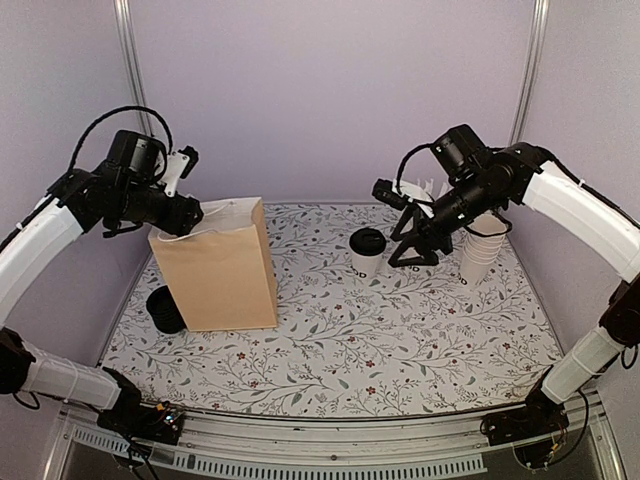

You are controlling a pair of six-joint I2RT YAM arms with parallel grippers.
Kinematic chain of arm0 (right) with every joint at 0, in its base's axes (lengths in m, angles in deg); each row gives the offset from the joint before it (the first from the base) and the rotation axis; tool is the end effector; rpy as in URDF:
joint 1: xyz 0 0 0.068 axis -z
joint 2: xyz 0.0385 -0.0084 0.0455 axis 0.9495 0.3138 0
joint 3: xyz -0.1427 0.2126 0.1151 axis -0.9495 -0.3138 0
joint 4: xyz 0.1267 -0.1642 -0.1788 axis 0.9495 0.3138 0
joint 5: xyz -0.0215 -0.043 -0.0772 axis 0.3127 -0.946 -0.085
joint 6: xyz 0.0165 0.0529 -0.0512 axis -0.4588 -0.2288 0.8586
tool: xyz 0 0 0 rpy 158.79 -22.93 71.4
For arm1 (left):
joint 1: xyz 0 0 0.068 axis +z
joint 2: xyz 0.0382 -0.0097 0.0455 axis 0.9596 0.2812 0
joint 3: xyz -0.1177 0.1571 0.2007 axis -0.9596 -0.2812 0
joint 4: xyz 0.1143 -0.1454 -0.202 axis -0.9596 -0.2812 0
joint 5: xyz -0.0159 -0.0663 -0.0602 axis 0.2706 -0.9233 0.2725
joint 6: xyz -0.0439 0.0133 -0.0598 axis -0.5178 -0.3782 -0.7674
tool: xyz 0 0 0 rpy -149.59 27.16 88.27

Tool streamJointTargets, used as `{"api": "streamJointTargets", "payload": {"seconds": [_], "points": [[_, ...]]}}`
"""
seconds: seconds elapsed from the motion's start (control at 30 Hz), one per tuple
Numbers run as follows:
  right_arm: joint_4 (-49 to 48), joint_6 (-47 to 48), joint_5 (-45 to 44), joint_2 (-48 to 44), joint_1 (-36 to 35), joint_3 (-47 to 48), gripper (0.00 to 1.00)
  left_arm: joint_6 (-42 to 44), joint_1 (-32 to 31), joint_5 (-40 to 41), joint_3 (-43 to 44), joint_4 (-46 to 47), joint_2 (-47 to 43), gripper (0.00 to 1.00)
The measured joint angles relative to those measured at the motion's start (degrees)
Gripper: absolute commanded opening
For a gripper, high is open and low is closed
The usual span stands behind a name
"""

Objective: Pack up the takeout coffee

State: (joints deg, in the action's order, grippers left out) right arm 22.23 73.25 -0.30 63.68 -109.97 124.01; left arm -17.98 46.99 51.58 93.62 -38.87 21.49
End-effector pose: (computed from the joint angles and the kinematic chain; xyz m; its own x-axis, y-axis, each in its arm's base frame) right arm 0.2446 0.2336 0.3592 -0.1357 -0.7120 -0.6889 -0.9889 0.1398 0.0503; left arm 0.2483 -0.1070 0.3802 -0.5744 0.3313 -0.7485 0.2888 0.9377 0.1934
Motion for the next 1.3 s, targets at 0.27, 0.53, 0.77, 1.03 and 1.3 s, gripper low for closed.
{"api": "streamJointTargets", "payload": {"seconds": [0.27, 0.53, 0.77, 1.03, 1.3], "points": [[-5.46, -2.45, -12.17, 0.96, 0.02, 0.0, 0.71, 0.48, 0.04, -8.92, -5.35, 6.38, -3.96, 0.81], [-6.01, -2.16, -11.8, 4.9, -0.13, 2.73, 0.7, -4.0, 0.07, -6.54, -7.08, 11.13, -19.3, 0.87], [-6.45, 0.31, -10.43, 6.23, -7.34, 10.91, 0.68, -12.35, 0.07, -1.92, -8.48, 9.79, -18.27, 0.86], [-9.25, -0.55, -10.25, 15.04, -14.43, 24.79, 0.66, -25.55, 0.13, -2.21, -18.47, 9.31, -21.64, 0.77], [-9.68, -3.26, -9.94, 22.91, -15.93, 26.95, 0.66, -32.48, 0.2, -1.27, -17.68, 7.78, -22.25, 0.66]]}}
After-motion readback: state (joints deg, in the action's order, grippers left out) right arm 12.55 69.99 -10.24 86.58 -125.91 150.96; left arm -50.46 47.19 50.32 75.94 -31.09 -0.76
